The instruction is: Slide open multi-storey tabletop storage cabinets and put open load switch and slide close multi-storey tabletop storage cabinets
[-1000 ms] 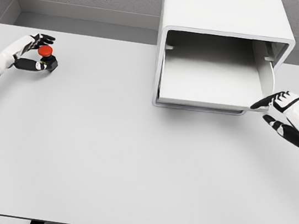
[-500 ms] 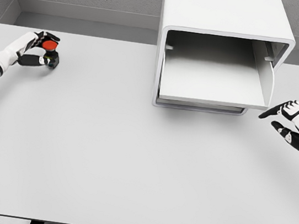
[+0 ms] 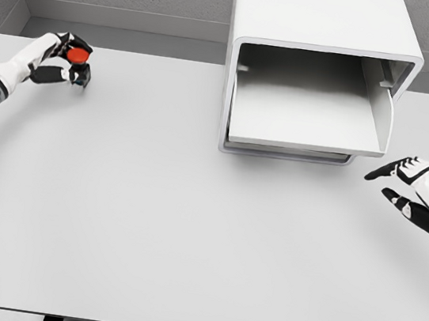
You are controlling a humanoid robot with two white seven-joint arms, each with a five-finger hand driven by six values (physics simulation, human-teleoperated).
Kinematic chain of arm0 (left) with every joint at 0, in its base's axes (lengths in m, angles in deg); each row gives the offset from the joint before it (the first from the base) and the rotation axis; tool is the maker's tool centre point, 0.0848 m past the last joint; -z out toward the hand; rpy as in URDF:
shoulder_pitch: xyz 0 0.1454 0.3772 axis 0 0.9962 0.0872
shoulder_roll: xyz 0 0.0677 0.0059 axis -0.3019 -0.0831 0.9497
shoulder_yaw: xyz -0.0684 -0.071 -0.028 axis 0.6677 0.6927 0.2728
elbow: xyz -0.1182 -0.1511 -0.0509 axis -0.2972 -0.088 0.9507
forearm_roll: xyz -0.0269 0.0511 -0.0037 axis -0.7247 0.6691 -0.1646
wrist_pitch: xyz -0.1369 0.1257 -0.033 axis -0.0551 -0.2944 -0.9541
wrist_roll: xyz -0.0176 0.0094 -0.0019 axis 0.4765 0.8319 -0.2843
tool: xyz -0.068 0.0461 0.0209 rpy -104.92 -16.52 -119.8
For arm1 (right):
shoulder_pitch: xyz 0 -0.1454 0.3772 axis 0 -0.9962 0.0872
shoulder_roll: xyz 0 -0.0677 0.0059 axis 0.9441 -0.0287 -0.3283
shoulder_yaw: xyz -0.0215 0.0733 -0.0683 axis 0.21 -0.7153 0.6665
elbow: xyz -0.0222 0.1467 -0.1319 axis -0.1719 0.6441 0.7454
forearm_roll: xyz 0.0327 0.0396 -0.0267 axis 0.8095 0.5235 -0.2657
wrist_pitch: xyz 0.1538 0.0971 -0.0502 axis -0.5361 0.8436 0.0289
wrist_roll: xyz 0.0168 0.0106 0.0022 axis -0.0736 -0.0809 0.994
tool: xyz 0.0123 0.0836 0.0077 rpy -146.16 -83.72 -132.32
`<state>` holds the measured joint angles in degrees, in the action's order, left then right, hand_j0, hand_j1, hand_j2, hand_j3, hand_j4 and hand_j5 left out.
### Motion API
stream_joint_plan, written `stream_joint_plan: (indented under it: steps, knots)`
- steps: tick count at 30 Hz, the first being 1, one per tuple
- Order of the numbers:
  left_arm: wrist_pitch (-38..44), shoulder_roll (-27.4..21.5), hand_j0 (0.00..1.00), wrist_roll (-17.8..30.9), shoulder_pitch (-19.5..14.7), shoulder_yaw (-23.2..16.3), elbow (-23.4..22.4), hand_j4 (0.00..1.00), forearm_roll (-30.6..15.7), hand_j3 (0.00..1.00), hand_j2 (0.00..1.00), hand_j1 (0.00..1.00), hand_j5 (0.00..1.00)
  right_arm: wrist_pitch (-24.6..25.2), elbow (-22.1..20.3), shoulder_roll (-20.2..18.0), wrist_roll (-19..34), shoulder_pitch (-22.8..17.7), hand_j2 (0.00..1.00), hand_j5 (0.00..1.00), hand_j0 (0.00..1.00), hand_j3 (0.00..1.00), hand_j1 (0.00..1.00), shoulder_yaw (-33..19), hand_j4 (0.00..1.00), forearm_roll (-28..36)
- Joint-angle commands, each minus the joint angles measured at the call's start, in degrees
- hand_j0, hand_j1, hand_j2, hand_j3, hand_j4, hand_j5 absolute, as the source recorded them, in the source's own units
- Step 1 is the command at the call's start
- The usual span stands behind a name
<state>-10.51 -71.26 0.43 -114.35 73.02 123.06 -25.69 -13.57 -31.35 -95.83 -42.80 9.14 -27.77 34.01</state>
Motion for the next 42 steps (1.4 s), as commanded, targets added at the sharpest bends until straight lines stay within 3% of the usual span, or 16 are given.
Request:
stream_joint_plan:
  steps: [1,10,30,39,42]
  knots:
    - [0.2,-0.2,0.46,0.0,0.0,0.1,2.3,0.46,-0.4,0.46,0.46,0.46,0.46,0.0,-0.1,0.0,0.0,0.0,0.58,0.58,0.58,0.58,0.58,0.0,0.58,0.4]
    - [-0.3,-0.4,0.45,0.1,0.1,-0.4,5.5,0.45,-0.3,0.45,0.45,0.45,0.45,0.0,-2.3,0.4,0.1,-2.2,0.62,0.62,0.62,0.62,0.62,1.4,0.62,0.3]
    - [-0.5,-3.8,0.45,0.4,8.5,-0.6,27.7,0.45,-2.1,0.45,0.45,0.45,0.45,0.0,-2.3,2.2,0.4,-2.1,0.63,0.63,0.63,0.63,0.63,2.8,0.63,0.8]
    - [-0.5,-4.2,0.43,0.4,10.6,-1.2,36.3,0.43,-2.4,0.43,0.43,0.43,0.43,0.0,-2.3,1.9,0.7,-3.1,0.66,0.66,0.66,0.66,0.66,3.9,0.66,0.4]
    - [-0.5,-5.7,0.43,0.4,10.9,-3.1,38.4,0.43,-4.8,0.43,0.43,0.43,0.43,0.0,-2.3,1.8,0.7,-3.6,0.66,0.66,0.66,0.66,0.66,3.9,0.66,0.3]
